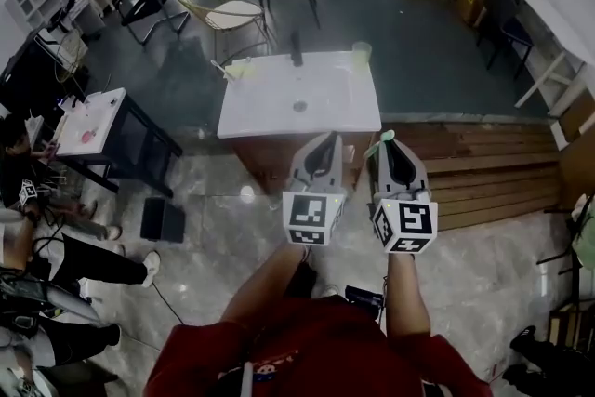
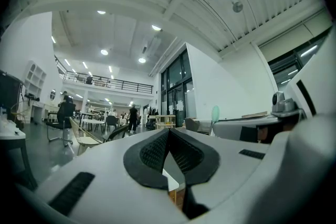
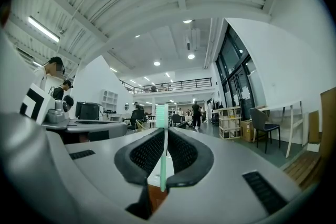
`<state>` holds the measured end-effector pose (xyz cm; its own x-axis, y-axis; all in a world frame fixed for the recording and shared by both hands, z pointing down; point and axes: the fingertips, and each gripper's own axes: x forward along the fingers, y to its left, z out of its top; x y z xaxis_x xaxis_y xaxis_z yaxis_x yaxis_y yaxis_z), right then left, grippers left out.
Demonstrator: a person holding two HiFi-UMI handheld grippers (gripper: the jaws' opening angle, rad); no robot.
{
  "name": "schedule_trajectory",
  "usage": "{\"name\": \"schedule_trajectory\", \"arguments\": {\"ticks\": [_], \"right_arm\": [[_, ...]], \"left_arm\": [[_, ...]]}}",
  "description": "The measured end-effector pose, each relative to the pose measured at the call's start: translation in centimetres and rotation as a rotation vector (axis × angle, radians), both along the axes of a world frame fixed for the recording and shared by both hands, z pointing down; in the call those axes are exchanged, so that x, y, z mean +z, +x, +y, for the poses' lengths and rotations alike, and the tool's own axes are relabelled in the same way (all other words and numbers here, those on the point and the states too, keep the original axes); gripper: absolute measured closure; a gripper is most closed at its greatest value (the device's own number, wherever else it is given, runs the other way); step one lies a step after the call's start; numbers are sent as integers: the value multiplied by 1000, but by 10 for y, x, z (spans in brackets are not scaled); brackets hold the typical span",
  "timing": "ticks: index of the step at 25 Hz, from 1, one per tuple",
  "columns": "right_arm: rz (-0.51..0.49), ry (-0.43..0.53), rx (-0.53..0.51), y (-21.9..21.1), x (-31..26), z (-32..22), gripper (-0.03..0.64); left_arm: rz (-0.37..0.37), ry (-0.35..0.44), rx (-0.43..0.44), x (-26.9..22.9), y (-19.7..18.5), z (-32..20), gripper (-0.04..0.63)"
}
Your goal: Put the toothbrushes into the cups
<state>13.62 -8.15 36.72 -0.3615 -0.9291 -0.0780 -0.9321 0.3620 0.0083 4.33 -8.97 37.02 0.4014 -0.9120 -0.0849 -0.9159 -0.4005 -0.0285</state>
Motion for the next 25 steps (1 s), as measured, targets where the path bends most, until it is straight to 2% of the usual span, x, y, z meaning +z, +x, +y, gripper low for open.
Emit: {"name": "schedule_trajectory", "arguments": {"ticks": [9,25], "right_arm": [[30,4,7,-26,2,-56,572],[61,19,24,-103,-6,-182,572]], "left_arm": [[33,4,13,4,-22,-59,568],[68,-3,17,4,-105,-182,568]]}}
